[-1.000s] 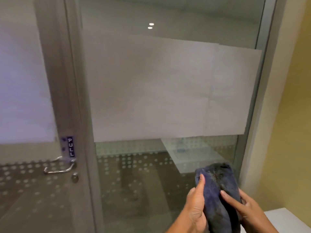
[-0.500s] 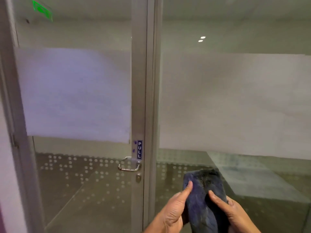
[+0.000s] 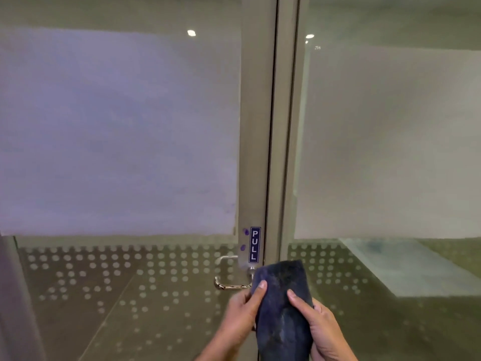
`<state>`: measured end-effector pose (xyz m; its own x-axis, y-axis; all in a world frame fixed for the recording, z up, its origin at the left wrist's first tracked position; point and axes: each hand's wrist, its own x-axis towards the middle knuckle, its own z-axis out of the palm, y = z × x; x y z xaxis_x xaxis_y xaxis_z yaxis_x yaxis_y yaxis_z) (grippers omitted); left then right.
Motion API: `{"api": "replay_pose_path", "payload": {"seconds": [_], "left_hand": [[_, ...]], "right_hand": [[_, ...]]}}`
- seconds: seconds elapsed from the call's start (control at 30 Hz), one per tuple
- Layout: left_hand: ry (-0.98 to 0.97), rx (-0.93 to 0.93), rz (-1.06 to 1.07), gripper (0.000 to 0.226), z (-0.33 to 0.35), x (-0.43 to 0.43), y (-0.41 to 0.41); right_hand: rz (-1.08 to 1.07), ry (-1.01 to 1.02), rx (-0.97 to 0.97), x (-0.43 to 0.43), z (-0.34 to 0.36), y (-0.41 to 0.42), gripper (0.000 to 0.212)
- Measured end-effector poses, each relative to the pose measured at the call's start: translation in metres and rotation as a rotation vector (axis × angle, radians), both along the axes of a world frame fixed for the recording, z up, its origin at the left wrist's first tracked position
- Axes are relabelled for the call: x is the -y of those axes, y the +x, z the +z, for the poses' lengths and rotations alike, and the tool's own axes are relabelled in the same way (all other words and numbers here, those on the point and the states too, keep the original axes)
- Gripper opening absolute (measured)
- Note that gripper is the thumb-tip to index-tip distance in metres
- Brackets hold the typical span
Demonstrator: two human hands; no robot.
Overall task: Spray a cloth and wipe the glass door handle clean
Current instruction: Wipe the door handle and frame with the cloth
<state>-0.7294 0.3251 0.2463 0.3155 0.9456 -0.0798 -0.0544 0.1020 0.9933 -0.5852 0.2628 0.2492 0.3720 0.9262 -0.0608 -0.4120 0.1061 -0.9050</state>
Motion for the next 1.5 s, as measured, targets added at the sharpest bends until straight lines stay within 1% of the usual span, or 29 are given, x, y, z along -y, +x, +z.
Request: {"api": "replay_pose_path", "payload": {"seconds": [0.07,0.13,0.17,0.2,0.27,0.37,0.43,0.5,0.6,0.67,0.7,0.77,0.83,0.9,1.0,1.13,1.27,1.37,1.5], "left_hand": [[0.078,0.001,0.033,0.032,-0.002,-0.022,-0.005],[0.187,-0.027,0.094,0.024,-0.004,-0.042,-0.008],[0.241,-0.055,0.126,0.024,-0.004,-0.052,-0.009],[0.298,-0.098,0.153,0.029,-0.003,-0.06,-0.012],[0.414,-0.24,0.221,0.045,0.002,-0.077,-0.018],[0.608,-0.438,0.381,0.062,0.004,-0.105,-0.028],[0.734,-0.574,0.434,0.067,0.005,-0.125,-0.033],[0.808,-0.679,0.461,0.068,0.005,-0.143,-0.037],[0.932,-0.777,0.494,0.067,0.004,-0.162,-0.038],[1.009,-0.807,0.503,0.064,0.002,-0.173,-0.036],[1.035,-0.821,0.506,0.063,0.0,-0.178,-0.035],[1.084,-0.841,0.511,0.062,-0.002,-0.186,-0.031],[1.131,-0.855,0.514,0.061,-0.003,-0.195,-0.025],[1.166,-0.862,0.518,0.06,-0.004,-0.204,-0.022],[1.193,-0.847,0.517,0.06,-0.005,-0.217,-0.019],[1.226,-0.817,0.523,0.059,-0.009,-0.234,-0.02],[1.278,-0.812,0.56,0.063,-0.015,-0.245,-0.02],[1.297,-0.799,0.576,0.068,-0.018,-0.249,-0.019],[1.302,-0.787,0.573,0.069,-0.019,-0.251,-0.019]], "right_hand": [[-0.034,0.009,0.01,-0.02,-0.001,-0.01,0.035],[-0.089,0.028,0.033,-0.038,-0.002,-0.018,0.033],[-0.129,0.035,0.045,-0.048,-0.002,-0.021,0.03],[-0.172,0.046,0.057,-0.057,-0.001,-0.024,0.027],[-0.264,0.067,0.092,-0.076,0.0,-0.024,0.023],[-0.418,0.099,0.203,-0.102,0.007,-0.018,0.018],[-0.528,0.149,0.335,-0.115,0.012,-0.015,0.016],[-0.633,0.198,0.498,-0.125,0.015,-0.013,0.018],[-0.795,0.284,0.805,-0.141,0.015,-0.003,0.036],[-0.846,0.329,1.036,-0.157,0.011,0.005,0.04],[-0.856,0.33,1.137,-0.166,0.009,0.008,0.041],[-0.847,0.295,1.282,-0.182,0.004,0.009,0.044],[-0.806,0.254,1.382,-0.197,-0.001,0.004,0.048],[-0.781,0.238,1.469,-0.211,-0.003,-0.002,0.045],[-0.768,0.232,1.521,-0.226,-0.005,-0.006,0.039],[-0.741,0.264,1.593,-0.235,-0.011,-0.008,0.039],[-0.685,0.319,1.591,-0.238,-0.008,-0.011,0.037],[-0.617,0.331,1.625,-0.237,-0.011,-0.013,0.039],[-0.481,0.261,1.767,-0.232,-0.027,-0.017,0.03]]}}
